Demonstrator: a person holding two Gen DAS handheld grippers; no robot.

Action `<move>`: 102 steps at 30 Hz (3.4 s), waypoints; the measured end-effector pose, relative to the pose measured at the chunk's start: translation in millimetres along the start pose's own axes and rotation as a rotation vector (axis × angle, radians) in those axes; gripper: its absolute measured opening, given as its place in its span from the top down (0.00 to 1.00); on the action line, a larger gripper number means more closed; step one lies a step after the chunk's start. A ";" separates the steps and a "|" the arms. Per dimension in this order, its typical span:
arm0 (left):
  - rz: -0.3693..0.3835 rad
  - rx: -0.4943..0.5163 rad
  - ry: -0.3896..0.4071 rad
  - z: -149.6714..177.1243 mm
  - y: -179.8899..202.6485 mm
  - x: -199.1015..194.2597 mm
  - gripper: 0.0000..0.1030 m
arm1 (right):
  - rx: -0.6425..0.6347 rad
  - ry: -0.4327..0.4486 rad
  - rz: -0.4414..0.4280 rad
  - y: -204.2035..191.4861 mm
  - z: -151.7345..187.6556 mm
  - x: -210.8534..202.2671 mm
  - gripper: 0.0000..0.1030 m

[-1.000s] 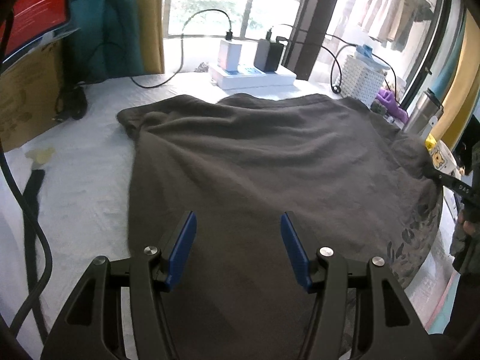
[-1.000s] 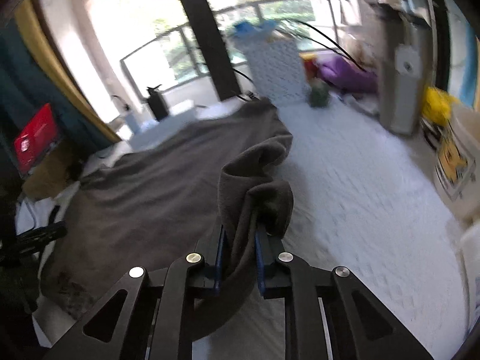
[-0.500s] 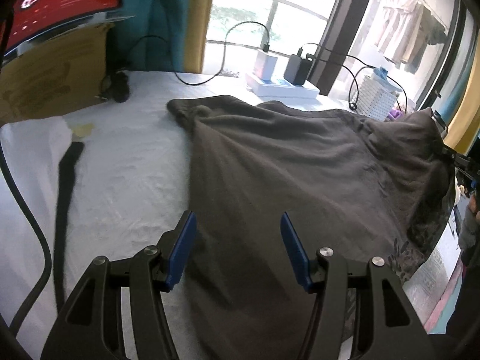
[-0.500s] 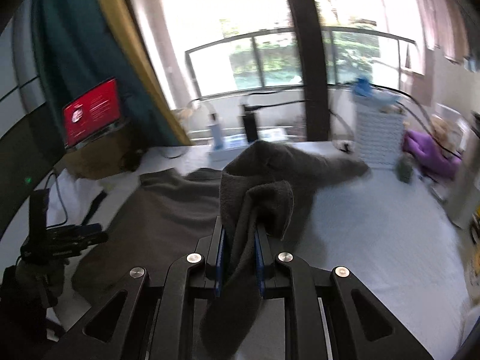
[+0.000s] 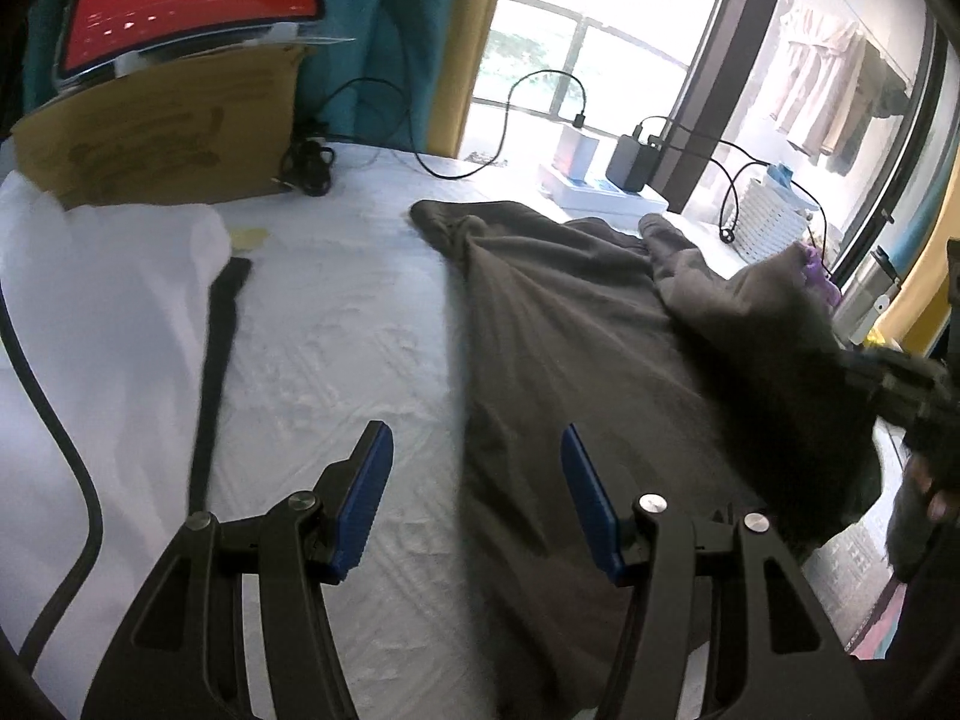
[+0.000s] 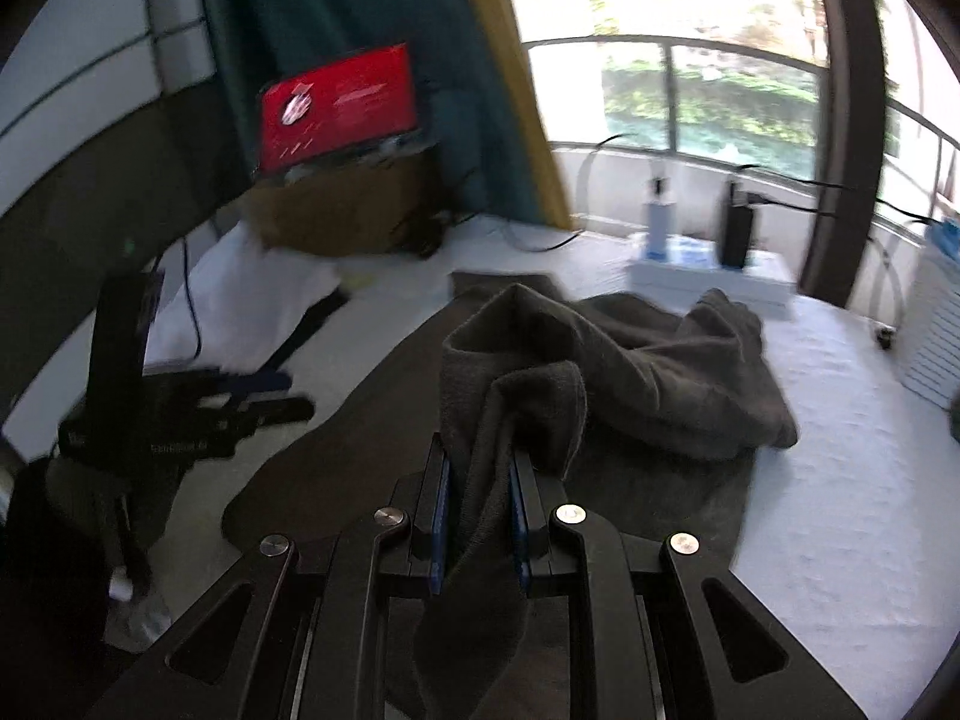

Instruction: Fold small clothes

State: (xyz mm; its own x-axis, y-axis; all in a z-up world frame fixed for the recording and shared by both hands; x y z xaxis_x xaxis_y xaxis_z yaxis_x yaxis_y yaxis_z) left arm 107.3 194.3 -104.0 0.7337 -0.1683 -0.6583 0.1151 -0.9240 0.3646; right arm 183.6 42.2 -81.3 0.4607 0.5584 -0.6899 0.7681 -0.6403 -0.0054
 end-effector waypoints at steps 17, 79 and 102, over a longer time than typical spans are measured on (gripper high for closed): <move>0.047 0.041 0.036 -13.4 24.2 -11.7 0.31 | -0.151 -0.086 -0.091 -69.6 39.0 33.5 0.42; -0.140 0.701 -0.219 -33.0 176.1 117.0 0.23 | 0.234 -0.020 0.171 151.6 63.6 5.6 0.28; -0.045 0.420 -0.116 -90.9 92.3 100.7 0.93 | 0.229 -0.068 0.151 146.8 44.6 42.1 0.28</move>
State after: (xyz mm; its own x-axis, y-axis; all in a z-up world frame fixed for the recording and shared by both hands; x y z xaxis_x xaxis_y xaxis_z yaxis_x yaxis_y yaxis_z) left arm 252.7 123.2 -76.9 0.6517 -0.1402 -0.7454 -0.1546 -0.9867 0.0504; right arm 295.9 -51.8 -143.4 0.5254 0.4157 -0.7424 0.5688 -0.8205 -0.0569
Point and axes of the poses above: each gripper's, at about its wrist camera, not at the fingertips, and x roughly the way its jaws point, y to its right, z to its underside, the point moved 3 cm from there along x, roughly the way its jaws point, and after that the axes turned 10 degrees about z, right-handed, at the moved point
